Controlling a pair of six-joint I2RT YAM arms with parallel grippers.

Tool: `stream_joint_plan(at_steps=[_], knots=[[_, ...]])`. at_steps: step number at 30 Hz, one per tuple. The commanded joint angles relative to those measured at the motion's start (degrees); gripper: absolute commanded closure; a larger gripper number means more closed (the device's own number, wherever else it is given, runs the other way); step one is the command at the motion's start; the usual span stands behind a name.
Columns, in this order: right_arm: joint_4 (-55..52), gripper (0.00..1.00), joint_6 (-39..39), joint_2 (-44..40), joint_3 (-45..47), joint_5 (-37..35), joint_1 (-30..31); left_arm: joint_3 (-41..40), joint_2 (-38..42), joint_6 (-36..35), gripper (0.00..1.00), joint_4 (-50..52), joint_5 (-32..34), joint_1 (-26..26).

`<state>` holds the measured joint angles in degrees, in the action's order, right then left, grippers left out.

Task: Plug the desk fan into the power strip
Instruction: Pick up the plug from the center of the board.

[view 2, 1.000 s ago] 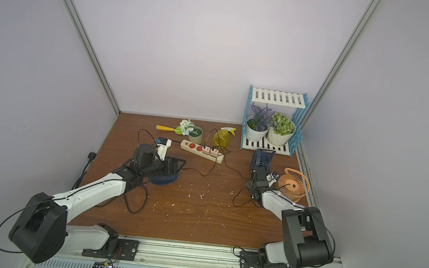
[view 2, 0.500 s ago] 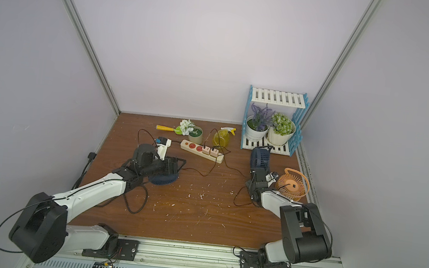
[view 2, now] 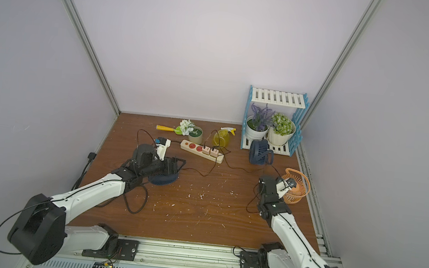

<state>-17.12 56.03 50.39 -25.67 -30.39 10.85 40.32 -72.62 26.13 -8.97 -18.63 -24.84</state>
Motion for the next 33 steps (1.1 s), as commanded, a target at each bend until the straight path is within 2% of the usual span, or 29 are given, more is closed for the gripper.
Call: stream_joint_plan(at_steps=[1, 4, 9, 16, 21, 22, 24, 29, 33], knots=[[1.44, 1.00, -13.07, -6.12, 0.93, -2.21, -0.04, 0.50, 1.65, 1.51, 0.19, 0.72, -1.95, -0.64], [11.45, 1.00, -28.22, -9.35, 2.09, 7.82, -0.04, 1.21, 1.87, 2.58, 0.19, -0.01, -4.02, -0.65], [17.03, 1.00, -44.32, -7.63, -0.80, 25.78, -0.04, 1.88, 0.08, 5.83, 0.18, -4.97, -10.16, -0.65], [19.80, 1.00, -52.77, 2.19, -9.06, 53.03, 1.94, 4.77, -3.83, 9.75, 0.18, -11.17, -19.85, -0.65], [20.40, 1.00, -55.83, 8.92, -15.08, 63.92, 6.01, 7.67, -4.27, 8.16, 0.16, -12.56, -28.21, -0.90], [17.15, 1.00, -57.58, 10.58, -17.64, 65.19, 7.14, 7.88, -3.92, 6.98, 0.15, -12.53, -29.67, -0.91], [12.33, 1.00, -62.51, 12.49, -20.66, 63.35, 10.28, 8.56, -3.43, 6.11, 0.10, -11.38, -30.20, -0.91], [6.82, 1.00, -74.97, 14.44, -23.10, 50.29, 17.61, 10.43, -4.05, 8.73, 0.07, -10.60, -31.01, -1.00], [3.79, 1.00, -80.04, 15.96, -24.92, 41.33, 20.26, 11.08, -4.13, 10.81, 0.06, -10.72, -32.65, -1.00]])
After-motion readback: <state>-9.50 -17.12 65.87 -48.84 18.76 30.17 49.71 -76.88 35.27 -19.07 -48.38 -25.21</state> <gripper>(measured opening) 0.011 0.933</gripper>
